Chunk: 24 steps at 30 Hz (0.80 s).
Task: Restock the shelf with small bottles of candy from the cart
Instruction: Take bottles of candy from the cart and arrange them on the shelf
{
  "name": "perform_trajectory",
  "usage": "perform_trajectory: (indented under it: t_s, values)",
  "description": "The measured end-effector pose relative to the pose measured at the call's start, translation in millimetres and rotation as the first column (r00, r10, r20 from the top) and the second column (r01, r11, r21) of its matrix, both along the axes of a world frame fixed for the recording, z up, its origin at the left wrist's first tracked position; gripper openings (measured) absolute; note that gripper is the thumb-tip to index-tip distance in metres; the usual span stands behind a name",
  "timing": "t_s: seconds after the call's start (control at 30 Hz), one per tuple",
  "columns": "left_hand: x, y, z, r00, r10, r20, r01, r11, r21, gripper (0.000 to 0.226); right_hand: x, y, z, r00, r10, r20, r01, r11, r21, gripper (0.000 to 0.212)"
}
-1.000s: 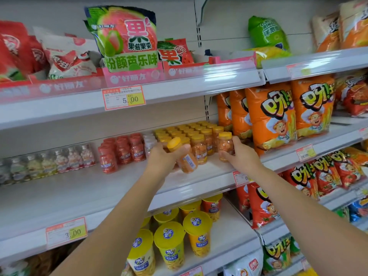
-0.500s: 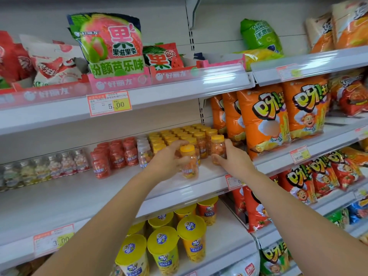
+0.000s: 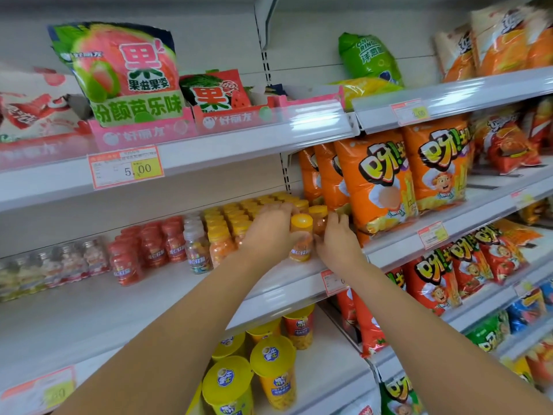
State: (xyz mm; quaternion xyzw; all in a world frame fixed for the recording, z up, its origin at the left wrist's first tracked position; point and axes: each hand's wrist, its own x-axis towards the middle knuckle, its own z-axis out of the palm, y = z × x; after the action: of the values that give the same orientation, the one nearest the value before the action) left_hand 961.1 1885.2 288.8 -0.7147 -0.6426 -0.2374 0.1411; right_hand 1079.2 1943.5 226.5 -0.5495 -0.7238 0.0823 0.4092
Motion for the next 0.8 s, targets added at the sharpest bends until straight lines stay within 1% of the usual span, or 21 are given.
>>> perform_trajectory:
  t_s: [0.13,0.23,0.33,0.5,0.67,0.8]
  values:
    - [3.9,17.4,-3.7,0.989,0.112,-0.1,-0.108,0.993,0.05,0.056,3.3,9.5,0.8,1.0,0.01,0.002,-0.01,0.998,-0.062,0.041]
    - [0.3,25.2,-4.4,0.954,0.226,-0.195,-0.207,0.972,0.115,0.061,3.4,15.6,1.4,0.996,0.022,0.084,-0.015,0.996,-0.084,0.035]
    - [-5.4,27.5,-2.1,0.926,0.29,-0.242,-0.259,0.954,0.153,0.062,2.7,22.2,3.2,0.988,0.054,0.142,-0.041,0.995,-0.093,0.037]
    - [-12.1,31.7,-2.4,0.928,0.285,-0.241,-0.255,0.955,0.148,0.063,0.1,31.2,3.6,0.975,0.021,0.221,-0.001,0.996,-0.093,0.032]
    - [-15.0,35.7,-4.1,0.926,0.305,-0.223,-0.283,0.951,0.127,0.063,2.3,32.7,4.1,0.976,0.033,0.213,-0.008,0.993,-0.119,0.031]
    - [-11.4,35.2,-3.7,0.907,0.333,-0.259,-0.313,0.943,0.115,0.064,2.3,31.0,5.1,0.972,0.029,0.234,0.0,0.992,-0.126,0.032]
